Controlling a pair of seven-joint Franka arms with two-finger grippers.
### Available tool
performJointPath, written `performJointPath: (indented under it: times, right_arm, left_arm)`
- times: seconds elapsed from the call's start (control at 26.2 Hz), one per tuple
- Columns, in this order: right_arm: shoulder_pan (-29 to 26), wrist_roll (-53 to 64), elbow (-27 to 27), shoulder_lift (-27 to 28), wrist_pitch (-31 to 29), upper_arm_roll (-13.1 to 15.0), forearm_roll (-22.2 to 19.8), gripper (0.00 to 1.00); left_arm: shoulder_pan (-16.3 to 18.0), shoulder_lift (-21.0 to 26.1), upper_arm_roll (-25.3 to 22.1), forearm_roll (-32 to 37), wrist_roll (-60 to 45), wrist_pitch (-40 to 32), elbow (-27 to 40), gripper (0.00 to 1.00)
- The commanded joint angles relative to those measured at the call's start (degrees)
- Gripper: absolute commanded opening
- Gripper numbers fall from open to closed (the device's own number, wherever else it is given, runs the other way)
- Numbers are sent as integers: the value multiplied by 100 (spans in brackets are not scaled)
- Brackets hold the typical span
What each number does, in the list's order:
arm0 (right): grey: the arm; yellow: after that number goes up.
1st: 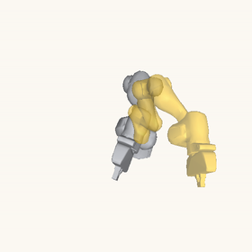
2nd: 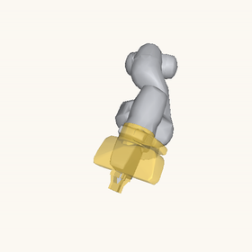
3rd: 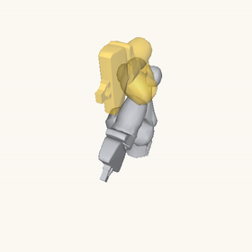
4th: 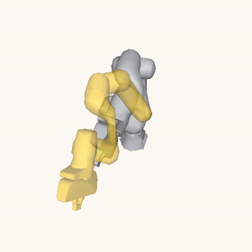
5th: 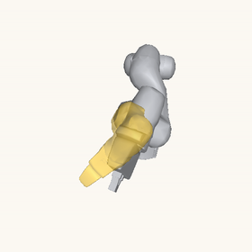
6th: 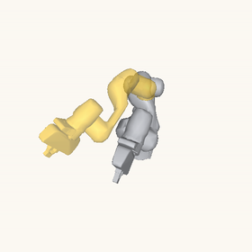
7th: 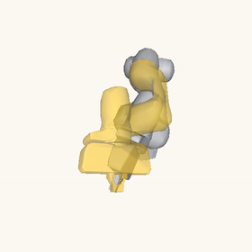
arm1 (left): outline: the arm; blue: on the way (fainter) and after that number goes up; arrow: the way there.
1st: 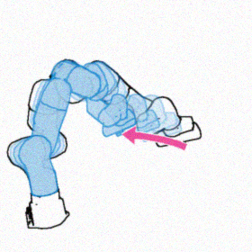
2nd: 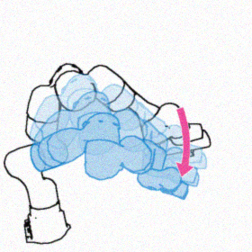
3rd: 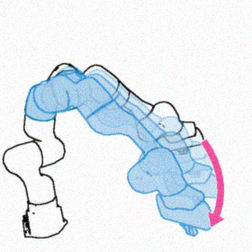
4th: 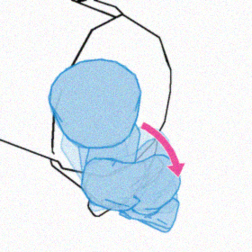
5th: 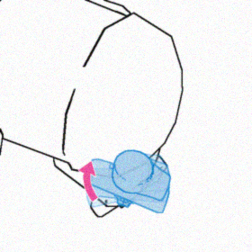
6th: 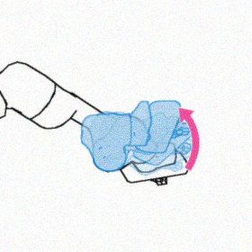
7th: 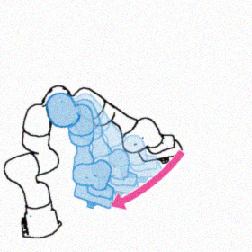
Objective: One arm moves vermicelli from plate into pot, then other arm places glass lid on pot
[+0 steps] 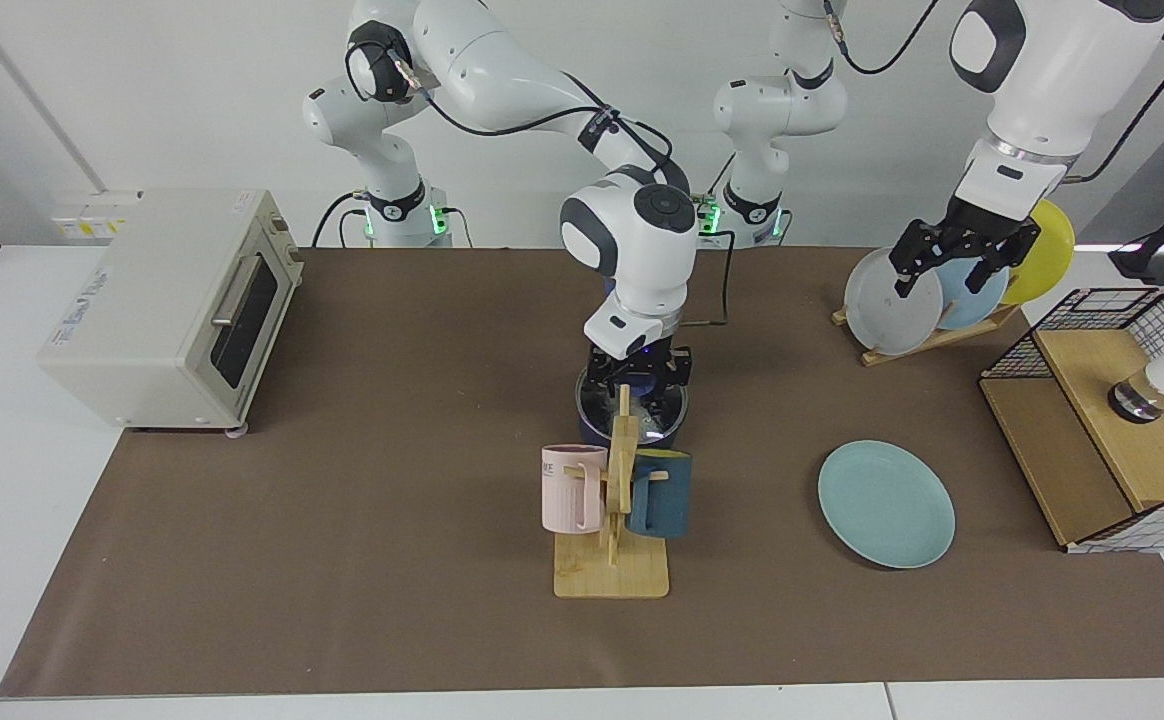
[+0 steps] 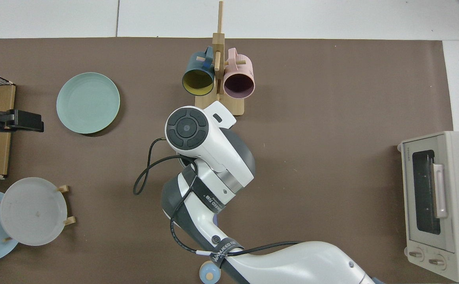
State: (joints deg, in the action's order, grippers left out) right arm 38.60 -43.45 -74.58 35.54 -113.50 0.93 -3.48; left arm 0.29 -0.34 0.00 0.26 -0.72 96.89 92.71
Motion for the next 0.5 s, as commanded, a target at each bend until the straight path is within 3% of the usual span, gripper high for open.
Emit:
performJointPath:
  times: [0.0,0.46]
  right_arm:
    - [-54,-199,452,111,381,-40,-74,90]
    - [-370,46,444,-433,1040,4,-83,90]
  left_arm:
    - [-12,-168,-18,-79,10,-4,177,100]
    - [-12,-159,-18,-79,10,-4,177,100]
